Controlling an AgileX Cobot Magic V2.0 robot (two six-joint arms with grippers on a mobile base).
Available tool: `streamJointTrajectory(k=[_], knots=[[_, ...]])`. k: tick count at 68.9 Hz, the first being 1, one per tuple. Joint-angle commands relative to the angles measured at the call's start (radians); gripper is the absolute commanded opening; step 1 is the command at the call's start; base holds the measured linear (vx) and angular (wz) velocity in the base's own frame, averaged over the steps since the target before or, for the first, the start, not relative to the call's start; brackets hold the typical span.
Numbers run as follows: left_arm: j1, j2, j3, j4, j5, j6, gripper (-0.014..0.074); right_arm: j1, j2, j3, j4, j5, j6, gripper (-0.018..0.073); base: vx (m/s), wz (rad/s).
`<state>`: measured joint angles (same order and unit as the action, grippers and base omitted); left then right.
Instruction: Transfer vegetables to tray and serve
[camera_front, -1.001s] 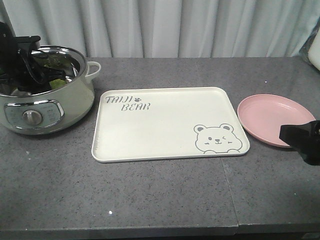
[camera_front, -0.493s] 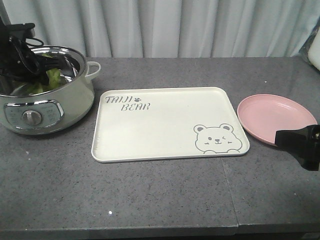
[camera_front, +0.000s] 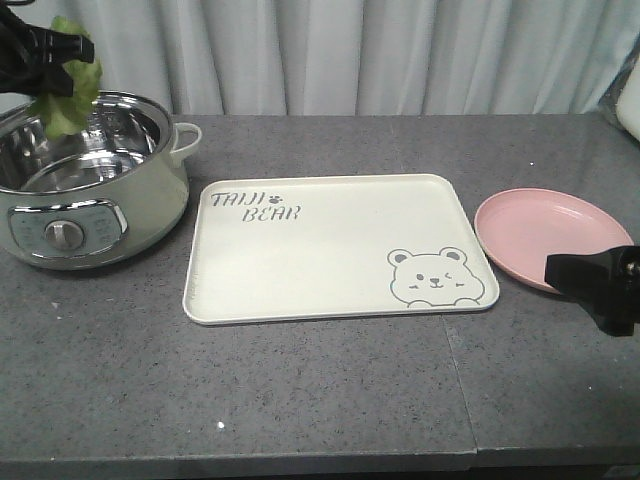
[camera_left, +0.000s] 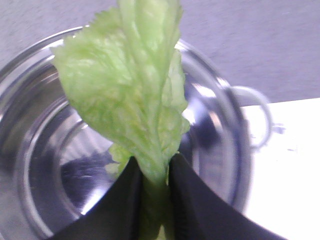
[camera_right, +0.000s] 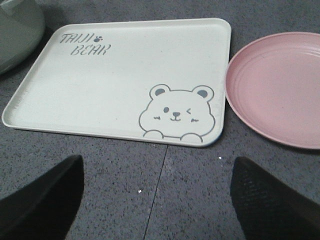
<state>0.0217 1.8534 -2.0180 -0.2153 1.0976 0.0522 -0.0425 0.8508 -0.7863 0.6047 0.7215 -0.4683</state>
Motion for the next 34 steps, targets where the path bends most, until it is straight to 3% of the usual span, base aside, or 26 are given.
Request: streamJointTrajectory(k=[1,6,10,19,23,27,34], knots=[[-0.009,-0.103,-0.022,-0.159,-0.017,0.074,-0.0007,-0.007,0.022,-0.035,0.143,-0.094,-0.112,0.0573,0.0,0.0],[-0.009,-0.123,-0.022,-0.27,0.019,0.122,-0.0007,-0.007,0.051,-0.035,0.288,-0.12,-0.218,0.0573,0.0,0.0],[-0.014,-0.134,-0.022,-0.38,0.062,0.173,-0.0007,-0.007,0.088,-0.036,0.469,-0.125,-0.36,0.0573,0.0,0.0],[-0.044,-0.136,-0.022,-0.515,0.154,0.247,-0.0007,-0.007,0.18,-0.086,0.864,-0.037,-0.66,0.0573,0.0,0.0],[-0.074,-0.136,-0.021,-0.527,0.154,0.249,-0.0007,-0.007,0.23,-0.13,1.02,0.019,-0.757,0.0573,0.0,0.0],[-0.109,-0.136,-0.021,-0.536,0.154,0.249,-0.0007,-0.007,0.279,-0.183,1.115,0.084,-0.798,0.0573,0.0,0.0],[-0.18,-0.136,-0.021,-0.553,0.154,0.249,-0.0007,-0.007,0.372,-0.289,1.2,0.208,-0.803,0.0573,0.0,0.0]])
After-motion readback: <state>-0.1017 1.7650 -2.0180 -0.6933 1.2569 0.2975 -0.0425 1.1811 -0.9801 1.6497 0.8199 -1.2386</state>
